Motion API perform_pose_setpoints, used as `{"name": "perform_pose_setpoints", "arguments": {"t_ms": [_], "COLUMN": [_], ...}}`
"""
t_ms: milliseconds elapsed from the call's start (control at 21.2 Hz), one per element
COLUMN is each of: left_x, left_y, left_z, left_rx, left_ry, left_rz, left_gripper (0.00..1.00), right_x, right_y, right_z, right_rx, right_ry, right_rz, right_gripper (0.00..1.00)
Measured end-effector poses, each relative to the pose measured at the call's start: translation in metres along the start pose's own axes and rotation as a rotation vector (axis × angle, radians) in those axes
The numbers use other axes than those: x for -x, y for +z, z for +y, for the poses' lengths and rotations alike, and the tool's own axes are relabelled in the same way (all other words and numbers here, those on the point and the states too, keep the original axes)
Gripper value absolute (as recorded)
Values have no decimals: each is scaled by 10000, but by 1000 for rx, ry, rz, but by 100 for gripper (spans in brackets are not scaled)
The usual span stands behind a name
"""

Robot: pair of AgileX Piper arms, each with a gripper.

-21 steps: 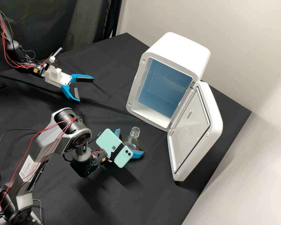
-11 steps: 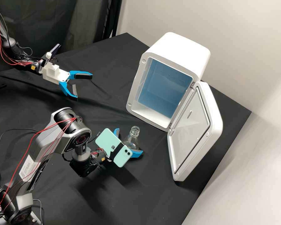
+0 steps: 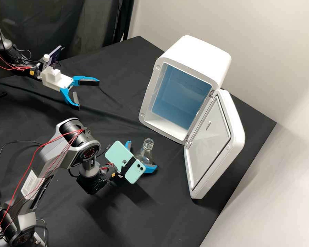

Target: Place the flask in the incubator

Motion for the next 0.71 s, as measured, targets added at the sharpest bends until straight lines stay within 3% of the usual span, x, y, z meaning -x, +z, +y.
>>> {"name": "perform_pose_setpoints", "arguments": {"t_ms": [94,142,425,708], "left_x": [9,9,8,8], "left_y": [4,4,6,6], "left_z": [-11,-11,-11,-11], "left_rx": [3,3,3,3], "left_ry": [-4,-4,-4,-4], "left_rz": [1,1,0,0], "left_gripper": [100,100,100,100], "right_x": [0,0,21,20], "right_y": [0,0,-30,-46], "right_z": [0,0,19,4], "right_rx": [0,0,0,2], "right_ry": [0,0,34,30], "right_rz": [0,0,38,43], "right_gripper": [100,0,0,0]}}
